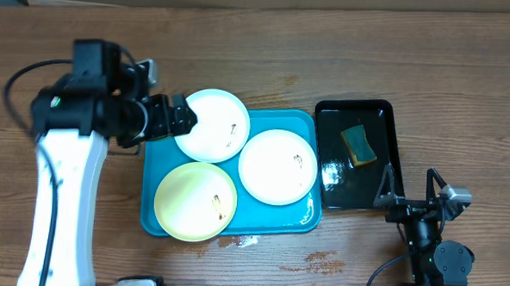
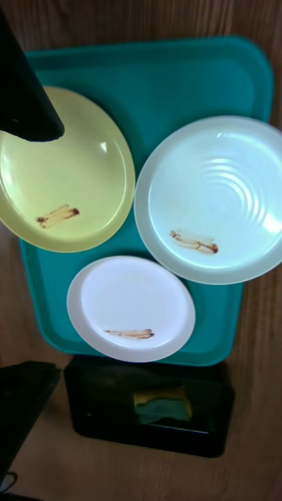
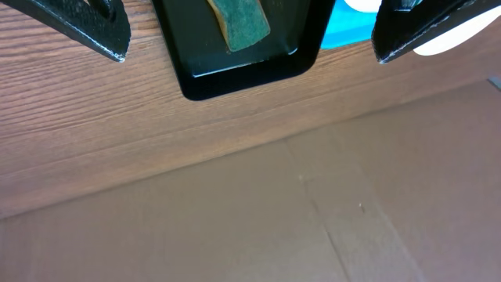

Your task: Clean dirty plates on tray and stack at the side

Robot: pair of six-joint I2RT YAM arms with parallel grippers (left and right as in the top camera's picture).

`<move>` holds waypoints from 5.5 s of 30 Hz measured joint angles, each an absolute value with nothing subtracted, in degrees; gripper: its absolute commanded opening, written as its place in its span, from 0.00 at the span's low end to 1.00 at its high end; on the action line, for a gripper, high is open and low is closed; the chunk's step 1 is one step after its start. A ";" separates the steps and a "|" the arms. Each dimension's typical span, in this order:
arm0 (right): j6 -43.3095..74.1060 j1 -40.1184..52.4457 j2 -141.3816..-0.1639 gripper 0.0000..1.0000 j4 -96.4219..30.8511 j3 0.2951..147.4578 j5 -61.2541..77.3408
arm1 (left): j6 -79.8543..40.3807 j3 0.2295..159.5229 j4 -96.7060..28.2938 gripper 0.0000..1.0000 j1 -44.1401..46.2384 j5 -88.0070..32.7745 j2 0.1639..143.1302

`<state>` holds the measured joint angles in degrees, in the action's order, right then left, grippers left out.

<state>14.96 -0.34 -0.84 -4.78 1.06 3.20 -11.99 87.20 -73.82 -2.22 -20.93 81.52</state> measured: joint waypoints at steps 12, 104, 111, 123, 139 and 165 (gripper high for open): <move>23.44 -0.34 -3.22 1.00 -15.11 7.01 4.67 | -13.17 86.56 -70.32 0.66 15.55 -19.90 90.48; 4.27 9.52 -94.48 0.68 -27.46 49.98 3.86 | -24.08 86.06 -62.33 0.79 27.79 -9.13 110.93; 4.32 9.52 -94.48 0.67 -26.96 49.25 3.40 | -24.62 82.39 -62.59 0.79 27.79 -7.20 110.93; 4.49 9.52 -94.48 0.65 -26.98 49.25 3.40 | -29.04 74.89 -55.83 0.49 28.16 -4.23 110.93; 4.54 9.52 -94.48 0.64 -26.04 49.25 4.54 | -30.13 73.91 -52.47 0.33 28.42 -4.01 110.93; 4.51 9.52 -94.48 0.62 -22.65 47.48 3.42 | -31.42 71.90 -50.57 0.36 28.42 -4.03 110.93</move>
<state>4.51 9.52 -94.48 -22.65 47.48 3.42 -31.42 71.90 -50.57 28.42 -4.03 110.93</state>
